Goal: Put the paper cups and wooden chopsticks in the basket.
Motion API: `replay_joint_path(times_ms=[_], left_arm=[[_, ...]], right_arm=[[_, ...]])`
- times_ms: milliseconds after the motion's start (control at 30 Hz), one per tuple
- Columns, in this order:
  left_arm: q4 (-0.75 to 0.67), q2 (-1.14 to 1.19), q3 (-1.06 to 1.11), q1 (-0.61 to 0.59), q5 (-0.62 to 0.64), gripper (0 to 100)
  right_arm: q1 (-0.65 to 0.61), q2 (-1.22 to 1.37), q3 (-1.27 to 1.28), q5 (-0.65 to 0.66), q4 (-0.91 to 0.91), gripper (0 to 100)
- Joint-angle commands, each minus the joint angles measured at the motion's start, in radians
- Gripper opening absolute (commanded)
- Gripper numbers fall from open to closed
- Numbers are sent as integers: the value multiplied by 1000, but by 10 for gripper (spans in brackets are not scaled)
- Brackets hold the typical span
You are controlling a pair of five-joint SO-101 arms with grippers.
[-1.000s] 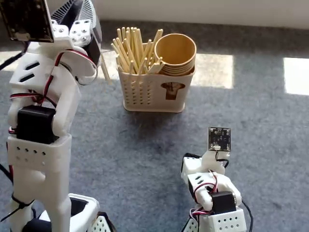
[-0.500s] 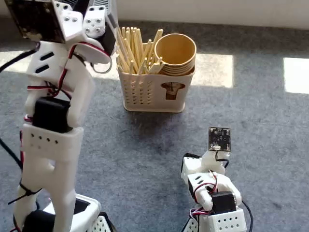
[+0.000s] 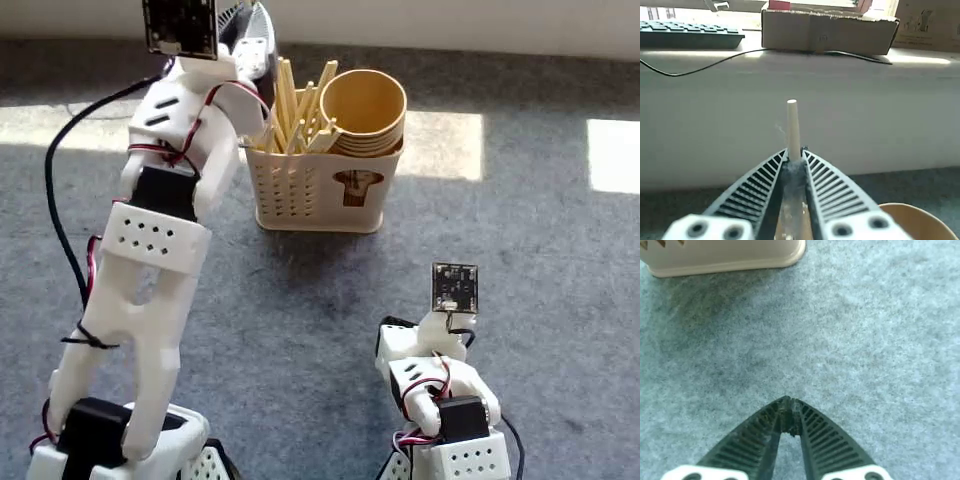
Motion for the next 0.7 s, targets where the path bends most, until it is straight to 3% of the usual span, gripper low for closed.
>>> replay_joint_path(times_ms=[0,133,433,667], left_arm=[[-15,-10,38,5,3,73],[124,-10,10,7,5,193],[379,-19,-154,5,5,177],[446,-213,-68,12,-2,177]], right_arm=[[10,-19,111,-9,-2,6],[10,-19,111,-9,-4,6],[10,-19,111,-9,-4,6],[10,-19,111,-9,-4,6]])
